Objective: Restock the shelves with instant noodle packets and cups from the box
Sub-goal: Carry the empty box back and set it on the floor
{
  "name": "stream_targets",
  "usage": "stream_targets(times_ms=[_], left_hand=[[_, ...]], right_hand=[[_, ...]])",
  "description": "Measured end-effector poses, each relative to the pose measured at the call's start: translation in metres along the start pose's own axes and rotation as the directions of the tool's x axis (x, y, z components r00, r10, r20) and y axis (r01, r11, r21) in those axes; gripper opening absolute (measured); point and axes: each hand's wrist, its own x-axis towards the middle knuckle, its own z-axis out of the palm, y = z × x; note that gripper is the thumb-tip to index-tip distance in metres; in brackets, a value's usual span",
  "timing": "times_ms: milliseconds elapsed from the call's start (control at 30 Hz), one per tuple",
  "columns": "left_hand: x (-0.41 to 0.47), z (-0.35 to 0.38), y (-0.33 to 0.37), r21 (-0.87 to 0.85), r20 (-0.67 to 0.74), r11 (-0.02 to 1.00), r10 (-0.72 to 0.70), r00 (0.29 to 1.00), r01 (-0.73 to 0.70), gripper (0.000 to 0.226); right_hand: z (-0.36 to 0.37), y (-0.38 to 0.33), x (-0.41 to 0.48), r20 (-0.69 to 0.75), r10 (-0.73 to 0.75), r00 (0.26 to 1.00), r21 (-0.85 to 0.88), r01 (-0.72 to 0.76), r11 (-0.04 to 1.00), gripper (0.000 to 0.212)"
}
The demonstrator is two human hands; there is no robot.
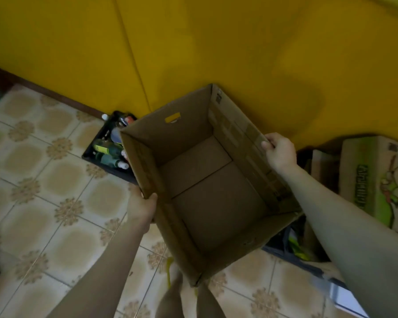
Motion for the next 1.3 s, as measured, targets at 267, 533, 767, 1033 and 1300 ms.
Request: stream_targets(times_ms=[267, 533, 767, 1033, 1300], left_hand=[[0.040, 0.040, -0.037, -0.057, -0.075, 0.996, -0.070, 0.995, 0.065, 0.034], [0.063, 0.055, -0.061, -0.056, -0.093, 0.992, -0.114, 0.989, 0.109, 0.019], [0.062, 0.088, -0.066, -0.115, -0.065, 0.985, -0.134, 0.989, 0.126, 0.017], [0.062, 0.128, -0.077, -0.205, 0.014, 0.938, -0.283, 0.959, 0.280, 0.023], [0.050, 0.159, -0.101, -0.276, -0.004, 0.915, -0.307, 0.952, 0.294, 0.020]], right_hand=[[0.056, 0.029, 0.041, 0.067, -0.099, 0.993, -0.092, 0.105, 0.990, 0.024], [0.092, 0.026, 0.072, 0.142, -0.156, 0.977, -0.140, 0.176, 0.974, 0.025], [0.106, 0.048, 0.093, 0.088, -0.124, 0.988, -0.177, 0.138, 0.974, 0.030], [0.120, 0.077, 0.097, 0.039, -0.031, 0.999, -0.074, 0.033, 0.997, 0.031], [0.123, 0.092, 0.107, 0.085, -0.029, 0.996, -0.062, 0.035, 0.997, 0.033]])
